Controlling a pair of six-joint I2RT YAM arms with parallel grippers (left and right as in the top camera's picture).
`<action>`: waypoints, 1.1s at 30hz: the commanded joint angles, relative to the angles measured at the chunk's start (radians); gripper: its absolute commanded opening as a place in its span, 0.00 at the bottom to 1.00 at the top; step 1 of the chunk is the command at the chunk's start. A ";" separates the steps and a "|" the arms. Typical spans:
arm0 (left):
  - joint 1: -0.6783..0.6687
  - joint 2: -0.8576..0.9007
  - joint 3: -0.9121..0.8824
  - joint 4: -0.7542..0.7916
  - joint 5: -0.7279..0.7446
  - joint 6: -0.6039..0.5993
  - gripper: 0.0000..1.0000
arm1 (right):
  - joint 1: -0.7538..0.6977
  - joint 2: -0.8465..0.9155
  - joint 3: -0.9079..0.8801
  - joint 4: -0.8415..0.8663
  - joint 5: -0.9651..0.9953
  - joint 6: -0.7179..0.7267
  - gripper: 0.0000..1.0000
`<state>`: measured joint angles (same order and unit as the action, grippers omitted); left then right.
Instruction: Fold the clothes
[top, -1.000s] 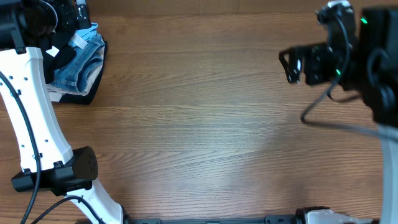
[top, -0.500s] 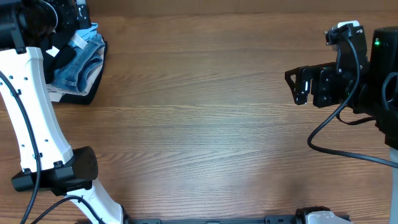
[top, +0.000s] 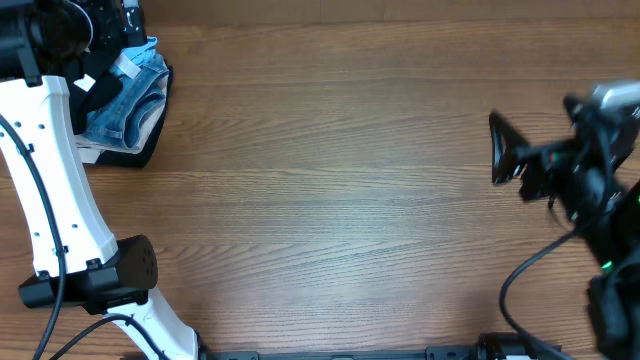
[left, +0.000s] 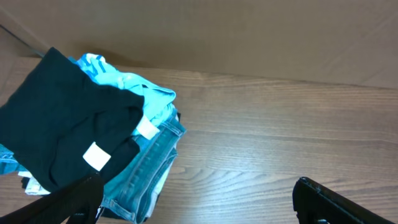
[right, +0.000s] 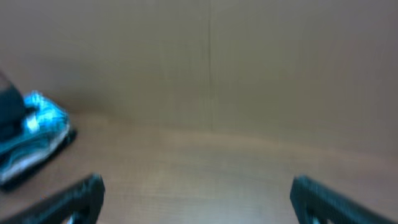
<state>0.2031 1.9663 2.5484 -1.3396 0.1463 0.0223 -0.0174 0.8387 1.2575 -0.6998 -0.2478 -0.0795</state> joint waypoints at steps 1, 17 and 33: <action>-0.004 -0.009 0.008 0.000 0.007 -0.003 1.00 | -0.023 -0.158 -0.320 0.166 -0.072 0.001 1.00; -0.004 -0.009 0.008 0.000 0.007 -0.003 1.00 | -0.021 -0.724 -1.188 0.700 -0.082 0.004 1.00; -0.004 -0.009 0.008 0.000 0.007 -0.003 1.00 | -0.017 -0.836 -1.249 0.631 0.079 0.027 1.00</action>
<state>0.2031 1.9663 2.5481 -1.3399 0.1463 0.0223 -0.0376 0.0147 0.0185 -0.0742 -0.1753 -0.0589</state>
